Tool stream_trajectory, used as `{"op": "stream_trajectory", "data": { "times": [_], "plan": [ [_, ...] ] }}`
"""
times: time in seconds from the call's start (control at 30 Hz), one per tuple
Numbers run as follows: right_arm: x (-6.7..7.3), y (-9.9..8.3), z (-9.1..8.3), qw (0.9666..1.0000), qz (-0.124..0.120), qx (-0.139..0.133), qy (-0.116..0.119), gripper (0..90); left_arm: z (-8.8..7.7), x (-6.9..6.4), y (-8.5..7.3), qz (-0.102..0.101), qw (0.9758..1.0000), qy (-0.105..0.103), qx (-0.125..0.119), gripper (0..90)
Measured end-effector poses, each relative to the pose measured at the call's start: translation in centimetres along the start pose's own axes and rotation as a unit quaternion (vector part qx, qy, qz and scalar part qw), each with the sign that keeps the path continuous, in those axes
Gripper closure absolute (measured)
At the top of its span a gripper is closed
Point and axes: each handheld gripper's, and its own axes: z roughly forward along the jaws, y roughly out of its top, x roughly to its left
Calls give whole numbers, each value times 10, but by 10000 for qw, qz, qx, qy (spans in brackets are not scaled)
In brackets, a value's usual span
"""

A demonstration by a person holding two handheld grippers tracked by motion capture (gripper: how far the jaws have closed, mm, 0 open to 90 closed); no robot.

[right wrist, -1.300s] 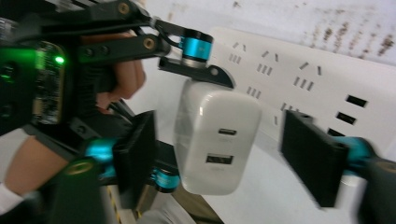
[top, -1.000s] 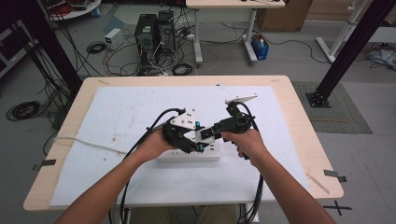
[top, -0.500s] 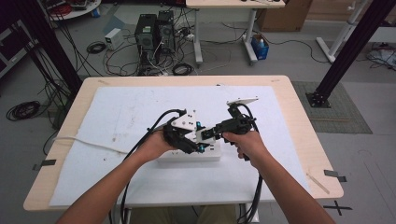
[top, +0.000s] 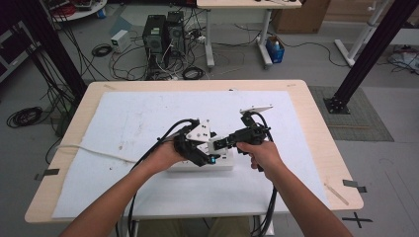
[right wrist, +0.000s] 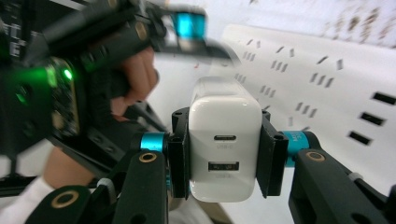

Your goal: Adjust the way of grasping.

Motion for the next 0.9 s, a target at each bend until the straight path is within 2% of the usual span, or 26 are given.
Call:
{"op": "stream_trajectory", "data": {
  "times": [0.07, 0.13, 0.2, 0.23, 0.3, 0.4, 0.57, 0.67, 0.73, 0.77, 0.8, 0.83, 0.87, 0.9],
  "plan": [
    [-1, -1, -2, 9999, -43, -65, -117, 624, -3, 2, -2, -128, 9999, -10, 21, 250],
    [-4, -1, -6, 9995, -154, -220, -163, 624, -6, 5, -5, -317, 9994, -20, 102, 191],
    [-5, -2, -10, 9990, -276, -318, -142, 624, -9, 8, -8, -422, 9989, -27, 212, 182],
    [-5, -2, -12, 9986, -324, -351, -214, 624, -11, 9, -10, -483, 9985, -41, 262, 182],
    [-6, -3, -16, 9977, -450, -398, -321, 625, -15, 12, -14, -638, 9972, -126, 377, 182],
    [-8, -3, -22, 9966, -481, -427, -510, 624, -22, 16, -20, -875, 9943, -196, 572, 181],
    [-5, -2, -34, 9937, -674, -432, -784, 624, -39, 24, -34, -1130, 9880, -148, 1040, 181],
    [0, 0, -41, 9907, -826, -408, -1000, 624, -51, 28, -42, -1358, 9816, -209, 1326, 181],
    [3, 3, -45, 9886, -929, -367, -1129, 625, -59, 29, -47, -1430, 9782, -303, 1477, 182],
    [6, 4, -47, 9875, -977, -311, -1200, 624, -62, 30, -49, -1460, 9766, -351, 1542, 182],
    [6, 4, -47, 9875, -977, -311, -1200, 624, -62, 30, -49, -1460, 9766, -351, 1542, 182],
    [8, 5, -49, 9855, -1068, -264, -1289, 625, -69, 32, -52, -1534, 9732, -377, 1670, 182],
    [8, 5, -49, 9855, -1068, -264, -1289, 625, -69, 32, -52, -1534, 9732, -377, 1670, 181],
    [18, 11, -54, 9767, -1323, 56, -1688, 625, -80, 37, -59, -1586, 9685, -292, 1898, 182]
  ]
}}
